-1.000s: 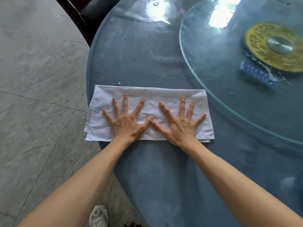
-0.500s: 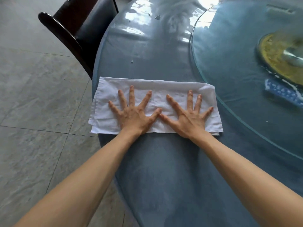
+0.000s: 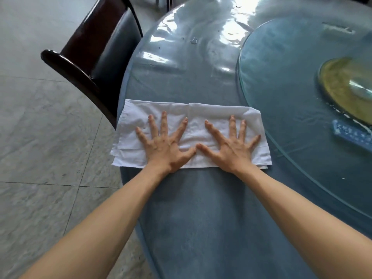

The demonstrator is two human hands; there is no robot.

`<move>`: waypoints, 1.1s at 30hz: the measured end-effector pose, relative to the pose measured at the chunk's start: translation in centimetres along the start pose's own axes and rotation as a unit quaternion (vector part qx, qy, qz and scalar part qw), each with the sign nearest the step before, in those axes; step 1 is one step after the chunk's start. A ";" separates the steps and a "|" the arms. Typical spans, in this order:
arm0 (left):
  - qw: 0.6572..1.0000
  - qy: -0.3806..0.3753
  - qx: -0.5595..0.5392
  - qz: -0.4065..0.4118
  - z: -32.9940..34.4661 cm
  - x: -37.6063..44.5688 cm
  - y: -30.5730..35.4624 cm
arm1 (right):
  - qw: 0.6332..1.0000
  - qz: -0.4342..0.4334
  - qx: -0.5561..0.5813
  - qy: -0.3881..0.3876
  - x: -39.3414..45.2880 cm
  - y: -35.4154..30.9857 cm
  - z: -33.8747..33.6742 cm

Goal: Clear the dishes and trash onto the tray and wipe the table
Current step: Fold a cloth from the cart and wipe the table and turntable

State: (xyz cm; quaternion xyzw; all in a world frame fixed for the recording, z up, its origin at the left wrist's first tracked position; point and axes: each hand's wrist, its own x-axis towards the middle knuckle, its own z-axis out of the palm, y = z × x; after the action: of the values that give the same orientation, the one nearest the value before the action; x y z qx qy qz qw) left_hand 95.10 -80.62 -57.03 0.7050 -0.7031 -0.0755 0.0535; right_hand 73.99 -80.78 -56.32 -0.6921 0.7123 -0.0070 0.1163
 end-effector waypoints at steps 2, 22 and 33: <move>1.000 -0.005 0.006 0.012 -0.3 1.5 -0.3 | 1.000 0.009 0.003 -0.001 1.1 -0.3 -0.1; 0.997 -0.025 0.010 0.069 -2.2 22.8 -3.9 | 0.994 0.102 0.026 0.008 18.1 -6.2 -2.0; 0.993 -0.032 0.004 0.112 -2.6 34.2 -5.8 | 0.988 0.151 0.022 0.016 27.7 -8.8 -2.6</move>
State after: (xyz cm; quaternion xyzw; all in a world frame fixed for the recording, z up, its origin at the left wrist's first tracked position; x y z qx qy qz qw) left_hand 101.29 -114.84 -56.62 0.6192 -0.7794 -0.0886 0.0362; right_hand 81.77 -108.90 -56.63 -0.5736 0.8101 -0.0166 0.1200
